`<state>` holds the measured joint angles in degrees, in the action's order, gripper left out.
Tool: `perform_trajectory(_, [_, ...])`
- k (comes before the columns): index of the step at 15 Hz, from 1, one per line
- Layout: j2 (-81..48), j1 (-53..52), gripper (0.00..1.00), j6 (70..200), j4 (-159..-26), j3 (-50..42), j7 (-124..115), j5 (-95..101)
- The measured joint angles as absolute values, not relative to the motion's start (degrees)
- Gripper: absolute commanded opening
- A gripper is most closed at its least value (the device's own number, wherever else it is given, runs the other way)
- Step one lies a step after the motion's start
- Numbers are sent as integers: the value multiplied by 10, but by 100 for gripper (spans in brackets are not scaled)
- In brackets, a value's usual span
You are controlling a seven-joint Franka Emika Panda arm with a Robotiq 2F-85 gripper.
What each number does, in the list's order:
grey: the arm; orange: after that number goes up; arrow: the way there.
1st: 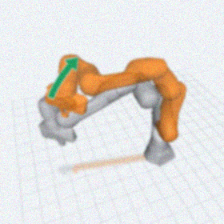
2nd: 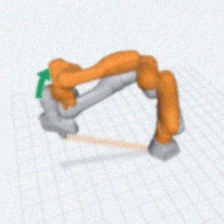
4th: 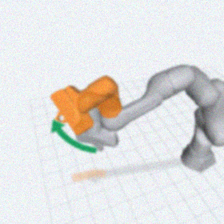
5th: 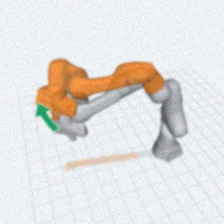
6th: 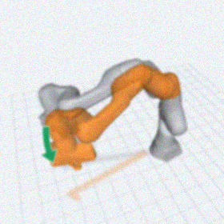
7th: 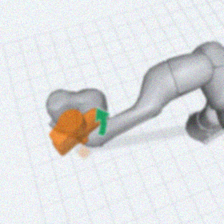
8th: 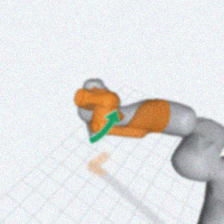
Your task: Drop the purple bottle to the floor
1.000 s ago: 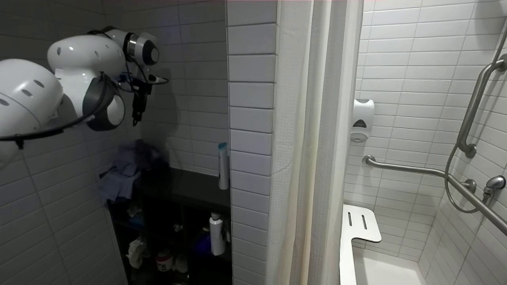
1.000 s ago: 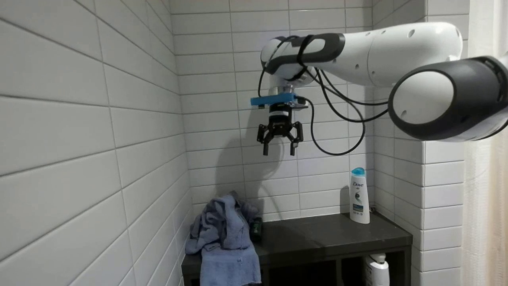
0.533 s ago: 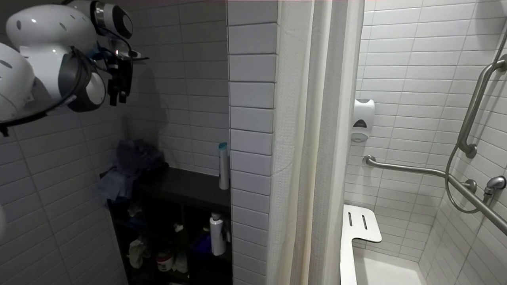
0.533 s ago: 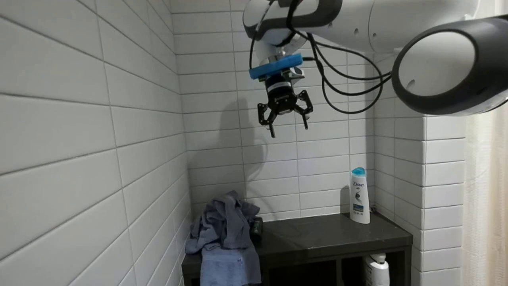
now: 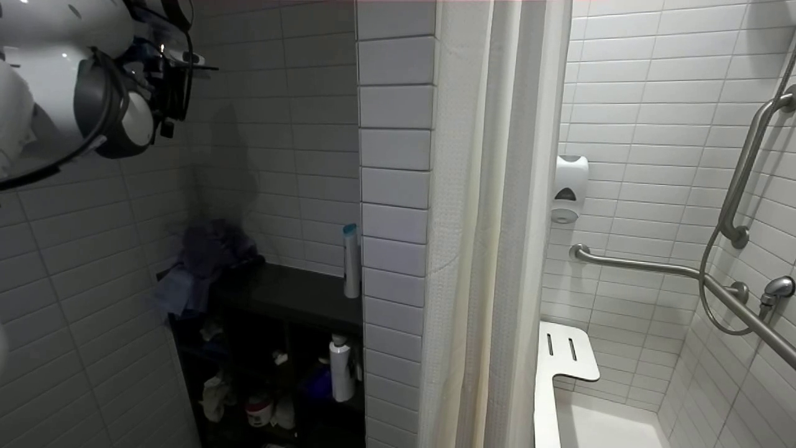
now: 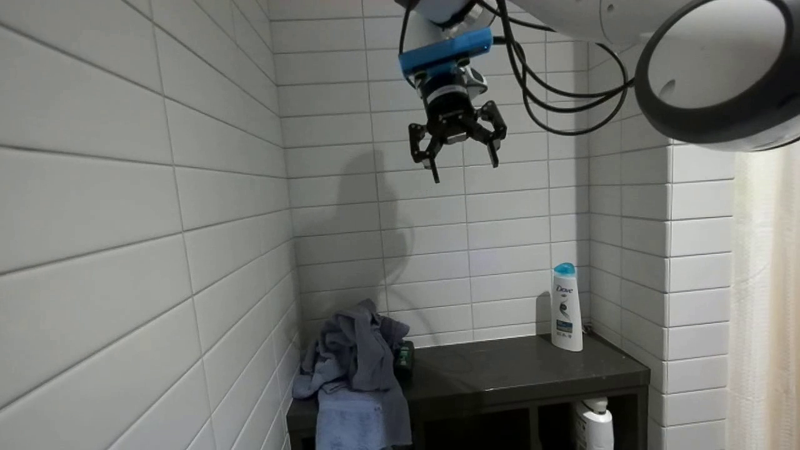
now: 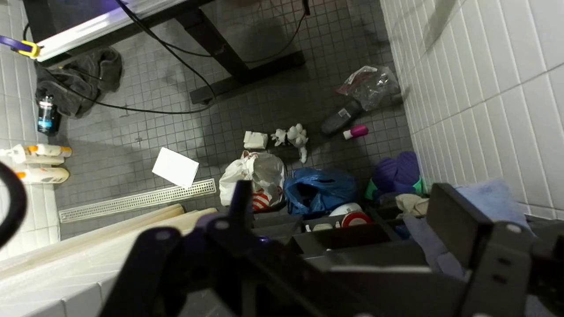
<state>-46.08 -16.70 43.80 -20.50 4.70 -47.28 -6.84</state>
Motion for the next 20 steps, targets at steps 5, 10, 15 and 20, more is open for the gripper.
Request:
perform_trajectory(5, [-459,-124,100,436,-207,61,-467,-127])
perform_trajectory(10, [-456,-121,100,436,-209,65,-465,-130])
perform_trajectory(15, [-456,-121,100,436,-210,66,-465,-130])
perform_trajectory(20, [-456,-121,100,436,-210,66,-465,-130])
